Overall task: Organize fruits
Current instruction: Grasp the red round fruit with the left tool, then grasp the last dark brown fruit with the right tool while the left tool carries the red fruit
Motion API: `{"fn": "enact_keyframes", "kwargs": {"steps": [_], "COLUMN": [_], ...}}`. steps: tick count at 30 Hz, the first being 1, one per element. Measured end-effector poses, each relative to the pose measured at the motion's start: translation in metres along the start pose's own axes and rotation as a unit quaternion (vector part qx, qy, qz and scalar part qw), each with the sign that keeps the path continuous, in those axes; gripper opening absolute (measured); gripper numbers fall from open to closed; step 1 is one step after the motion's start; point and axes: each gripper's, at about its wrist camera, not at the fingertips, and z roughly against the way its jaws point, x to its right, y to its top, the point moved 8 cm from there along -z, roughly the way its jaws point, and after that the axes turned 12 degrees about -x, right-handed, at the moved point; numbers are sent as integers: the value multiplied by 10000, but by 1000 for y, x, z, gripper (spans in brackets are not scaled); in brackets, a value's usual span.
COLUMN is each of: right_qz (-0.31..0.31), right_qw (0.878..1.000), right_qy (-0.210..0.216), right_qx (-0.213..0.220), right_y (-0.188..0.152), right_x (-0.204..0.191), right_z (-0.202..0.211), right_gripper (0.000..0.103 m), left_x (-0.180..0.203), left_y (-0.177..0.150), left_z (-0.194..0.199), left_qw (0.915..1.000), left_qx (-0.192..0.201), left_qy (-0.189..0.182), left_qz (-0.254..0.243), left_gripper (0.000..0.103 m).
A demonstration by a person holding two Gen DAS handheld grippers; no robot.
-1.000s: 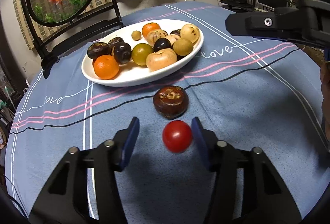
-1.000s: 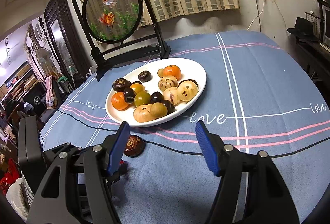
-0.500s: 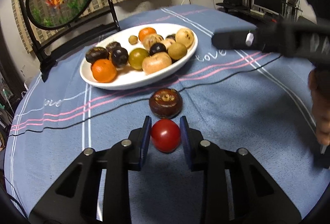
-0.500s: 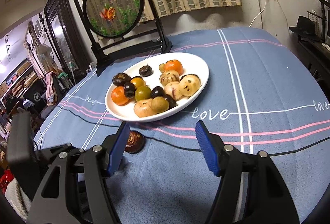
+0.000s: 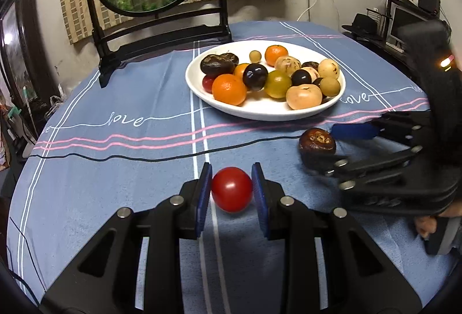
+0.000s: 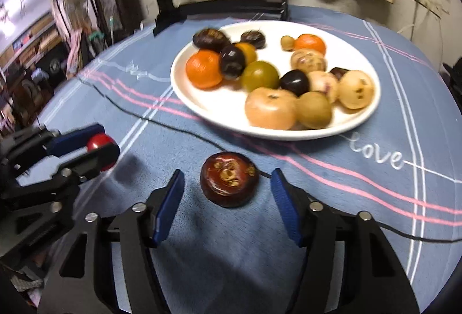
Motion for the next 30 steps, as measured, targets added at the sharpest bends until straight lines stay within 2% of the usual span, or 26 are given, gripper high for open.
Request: {"fn": "enact_keyframes", "kwargs": {"steps": [3, 10, 15, 19, 25, 30], "right_qz": [12, -60, -266, -467, -684, -823], "right_qw": [9999, 9999, 9988, 9943, 9818, 9785], "right_qy": [-123, 63, 121, 0, -129, -130], "right_qx": [-31, 72, 403, 957, 1765, 1888], "right_y": [2, -6, -32, -41, 13, 57], "right_x": [1, 4, 13, 29, 56, 73], "right_z": [-6, 5, 44, 95, 154, 145], "right_gripper": [45, 44, 44, 44, 44, 44], "left_x": [2, 3, 14, 23, 22, 11], "left_y": [-2, -2, 2, 26, 88, 130], "left_z": [-2, -1, 13, 29, 40, 17], "left_qw": [10000, 10000, 9995, 9983, 9961, 9968], "left_qx": [-30, -22, 218, 477, 827, 770], "left_qy": [-26, -54, 75, 132, 222, 227], "left_qz": [-53, -50, -198, -292, -222, -46], "left_gripper": [29, 29, 29, 29, 29, 29]}}
